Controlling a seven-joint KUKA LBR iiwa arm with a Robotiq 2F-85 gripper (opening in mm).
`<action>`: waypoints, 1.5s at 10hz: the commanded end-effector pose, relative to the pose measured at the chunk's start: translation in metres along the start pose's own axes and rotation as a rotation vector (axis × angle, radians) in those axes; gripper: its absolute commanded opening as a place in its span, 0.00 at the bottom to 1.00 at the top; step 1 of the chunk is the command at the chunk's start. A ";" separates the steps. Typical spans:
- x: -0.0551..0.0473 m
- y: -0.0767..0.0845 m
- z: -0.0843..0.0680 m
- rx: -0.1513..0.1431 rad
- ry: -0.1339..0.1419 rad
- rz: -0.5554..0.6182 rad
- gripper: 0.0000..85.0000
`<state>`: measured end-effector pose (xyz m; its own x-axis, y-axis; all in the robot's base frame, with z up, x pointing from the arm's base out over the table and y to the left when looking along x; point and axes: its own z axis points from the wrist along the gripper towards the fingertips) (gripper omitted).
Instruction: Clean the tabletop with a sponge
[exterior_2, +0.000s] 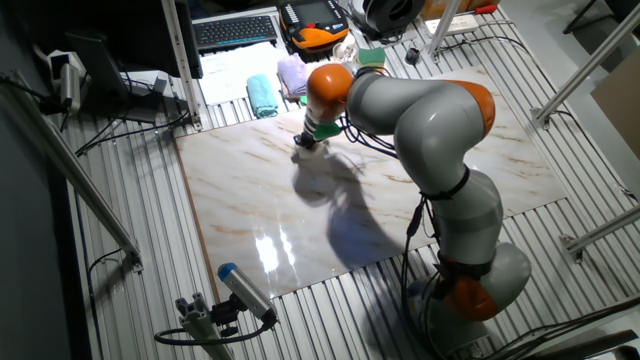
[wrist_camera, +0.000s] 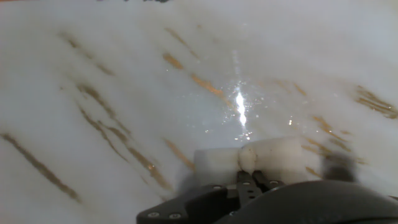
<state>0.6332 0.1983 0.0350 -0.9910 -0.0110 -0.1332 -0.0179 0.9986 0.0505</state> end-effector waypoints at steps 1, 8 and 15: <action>-0.001 0.005 0.000 -0.004 0.001 0.012 0.00; -0.003 0.045 0.000 0.006 0.004 0.067 0.00; 0.021 0.065 0.001 0.013 0.006 0.085 0.00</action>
<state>0.6097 0.2628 0.0343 -0.9900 0.0730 -0.1209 0.0676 0.9965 0.0486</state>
